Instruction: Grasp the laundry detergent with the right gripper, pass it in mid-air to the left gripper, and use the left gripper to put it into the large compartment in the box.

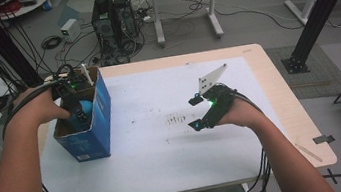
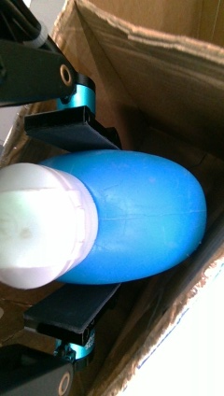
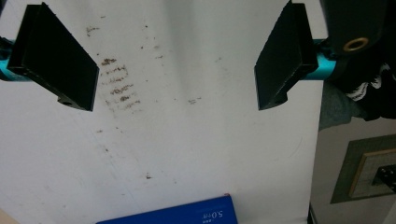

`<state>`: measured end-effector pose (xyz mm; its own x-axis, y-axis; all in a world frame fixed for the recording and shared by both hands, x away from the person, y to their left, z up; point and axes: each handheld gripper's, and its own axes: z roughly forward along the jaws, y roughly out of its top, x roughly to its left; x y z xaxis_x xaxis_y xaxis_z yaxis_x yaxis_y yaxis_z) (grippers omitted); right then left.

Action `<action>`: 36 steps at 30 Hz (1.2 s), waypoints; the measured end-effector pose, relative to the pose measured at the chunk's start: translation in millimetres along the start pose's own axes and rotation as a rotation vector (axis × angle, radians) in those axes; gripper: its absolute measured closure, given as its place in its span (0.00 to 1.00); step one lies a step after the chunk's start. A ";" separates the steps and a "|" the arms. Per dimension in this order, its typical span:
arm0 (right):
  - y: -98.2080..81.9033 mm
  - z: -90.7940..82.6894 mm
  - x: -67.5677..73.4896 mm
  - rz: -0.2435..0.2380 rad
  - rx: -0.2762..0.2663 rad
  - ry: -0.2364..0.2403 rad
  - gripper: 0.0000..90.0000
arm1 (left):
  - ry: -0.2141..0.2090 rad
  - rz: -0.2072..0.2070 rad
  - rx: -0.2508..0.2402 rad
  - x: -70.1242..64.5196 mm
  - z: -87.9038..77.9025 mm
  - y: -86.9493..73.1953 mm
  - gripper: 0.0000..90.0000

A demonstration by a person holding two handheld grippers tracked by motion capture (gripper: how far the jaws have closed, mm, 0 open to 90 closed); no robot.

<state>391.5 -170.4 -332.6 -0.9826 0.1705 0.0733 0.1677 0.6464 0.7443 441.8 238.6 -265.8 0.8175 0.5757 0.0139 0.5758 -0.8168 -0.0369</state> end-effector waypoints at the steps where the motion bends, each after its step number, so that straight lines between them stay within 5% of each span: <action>1: -0.1 -0.3 -0.2 -0.002 0.000 0.000 0.14 | -0.001 0.009 0.007 0.6 -1.9 0.1 0.33; 4: -0.1 0.1 -0.2 -0.008 0.000 0.000 0.14 | 0.011 -0.015 -0.012 -0.7 -5.2 0.8 0.30; 5: 0.0 0.0 0.2 -0.004 0.001 0.000 0.14 | 0.014 0.011 0.014 0.9 -8.3 1.5 0.30; 13: 0.1 0.0 0.4 -0.004 -0.001 0.001 0.14 | 0.014 -0.016 -0.015 -3.0 -20.2 2.2 0.30; 31: 0.6 1.3 -2.4 -0.003 0.005 0.006 0.14 | 0.013 0.003 0.000 -6.2 -39.9 -7.5 0.23; 36: 3.4 -2.4 -2.5 -0.005 0.016 0.001 0.14 | 0.029 0.003 -0.028 -12.5 -48.4 -7.5 0.20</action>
<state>394.3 -170.5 -328.7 -0.9836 0.1660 0.0704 0.1638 0.6589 0.7342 427.8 235.6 -217.4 0.8192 0.5719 0.0428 0.5727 -0.8197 -0.0089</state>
